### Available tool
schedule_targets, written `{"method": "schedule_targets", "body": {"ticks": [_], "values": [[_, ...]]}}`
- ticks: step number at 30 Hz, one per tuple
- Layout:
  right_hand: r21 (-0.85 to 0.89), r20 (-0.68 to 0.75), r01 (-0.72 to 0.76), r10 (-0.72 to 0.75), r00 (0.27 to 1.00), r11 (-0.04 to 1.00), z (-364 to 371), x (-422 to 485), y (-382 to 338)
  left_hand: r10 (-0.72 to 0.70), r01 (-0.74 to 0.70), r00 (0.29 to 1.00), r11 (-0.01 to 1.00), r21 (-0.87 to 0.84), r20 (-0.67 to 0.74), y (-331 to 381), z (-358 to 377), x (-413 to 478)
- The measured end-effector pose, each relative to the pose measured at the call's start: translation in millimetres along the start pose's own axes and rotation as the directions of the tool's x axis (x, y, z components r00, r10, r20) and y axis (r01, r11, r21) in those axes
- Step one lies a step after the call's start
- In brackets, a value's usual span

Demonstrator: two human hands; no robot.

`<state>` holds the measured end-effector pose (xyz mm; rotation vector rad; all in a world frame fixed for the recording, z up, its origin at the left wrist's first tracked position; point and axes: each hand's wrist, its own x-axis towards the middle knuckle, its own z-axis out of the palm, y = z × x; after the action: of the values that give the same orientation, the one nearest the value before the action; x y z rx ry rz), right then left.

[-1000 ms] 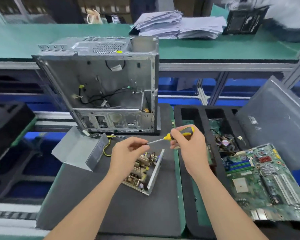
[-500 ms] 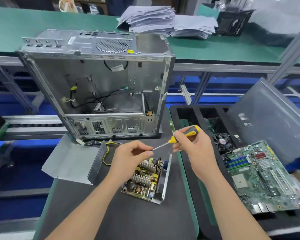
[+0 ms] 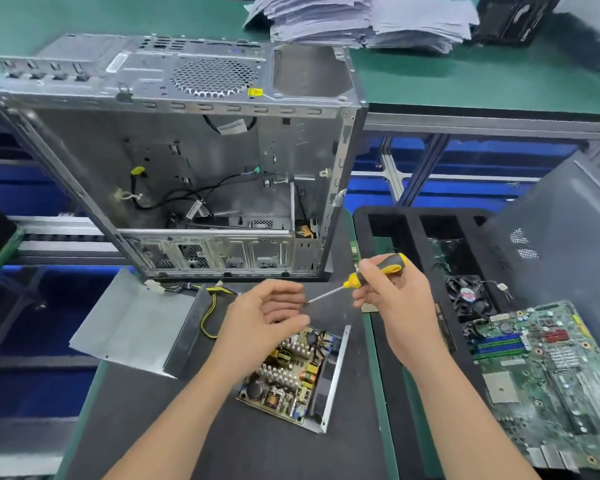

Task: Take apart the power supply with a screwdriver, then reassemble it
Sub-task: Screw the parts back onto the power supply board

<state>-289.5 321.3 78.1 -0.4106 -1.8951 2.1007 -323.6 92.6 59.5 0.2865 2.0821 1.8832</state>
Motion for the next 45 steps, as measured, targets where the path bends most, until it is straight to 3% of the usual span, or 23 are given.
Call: {"method": "schedule_targets", "body": {"ticks": [2,4,7,10,19,25,32,37,40,43,45], "values": [[-0.018,-0.002,-0.007,0.007,1.0,1.0,-3.6,4.4,3.5,0.073,-0.037,0.989,0.961,0.274,-0.125,-4.5,-6.4,-1.6],[-0.06,-0.001,-0.014,0.014,1.0,0.998,-7.3,7.4,7.2,0.097,0.051,0.965,0.843,0.535,-0.245,-8.0,-13.1,-3.7],[-0.074,-0.002,-0.027,0.027,1.0,0.997,-12.4,8.8,12.5,-0.197,0.304,0.952,0.666,0.681,-0.232,-16.2,-20.2,0.0],[-0.096,-0.012,-0.032,0.031,0.999,0.995,-15.8,9.1,17.8,-0.39,0.343,0.915,0.607,0.716,-0.108,-17.1,-19.3,5.6],[-0.11,-0.016,-0.049,0.047,0.999,0.993,-19.4,4.4,23.5,-0.338,0.149,0.938,0.587,0.796,0.074,-3.6,-26.0,13.1],[-0.119,-0.026,-0.043,0.04,0.999,0.992,-24.1,-5.0,18.8,-0.292,-0.119,0.904,0.529,0.84,0.312,0.6,-18.8,17.3],[-0.135,-0.003,-0.037,0.037,0.999,0.99,-32.5,-25.2,13.0,-0.202,-0.296,0.914,0.264,0.918,0.353,3.7,2.2,20.4],[-0.149,0.035,-0.038,0.044,0.998,0.988,-36.1,-44.8,12.8,-0.141,-0.476,0.842,0.262,0.839,0.521,-0.1,-1.1,28.9],[-0.135,0.038,-0.037,0.042,0.998,0.99,-36.1,-55.5,14.4,-0.119,-0.466,0.846,0.31,0.828,0.521,1.3,3.4,29.7],[-0.109,0.029,-0.029,0.033,0.999,0.994,-34.8,-61.2,14.9,0.02,-0.34,0.924,0.505,0.794,0.382,-5.4,-1.7,14.5],[-0.098,0.042,-0.024,0.028,0.999,0.995,-32.6,-61.6,14.9,0.108,-0.213,0.977,0.509,0.834,0.184,-14.5,-6.0,-1.6]]}}
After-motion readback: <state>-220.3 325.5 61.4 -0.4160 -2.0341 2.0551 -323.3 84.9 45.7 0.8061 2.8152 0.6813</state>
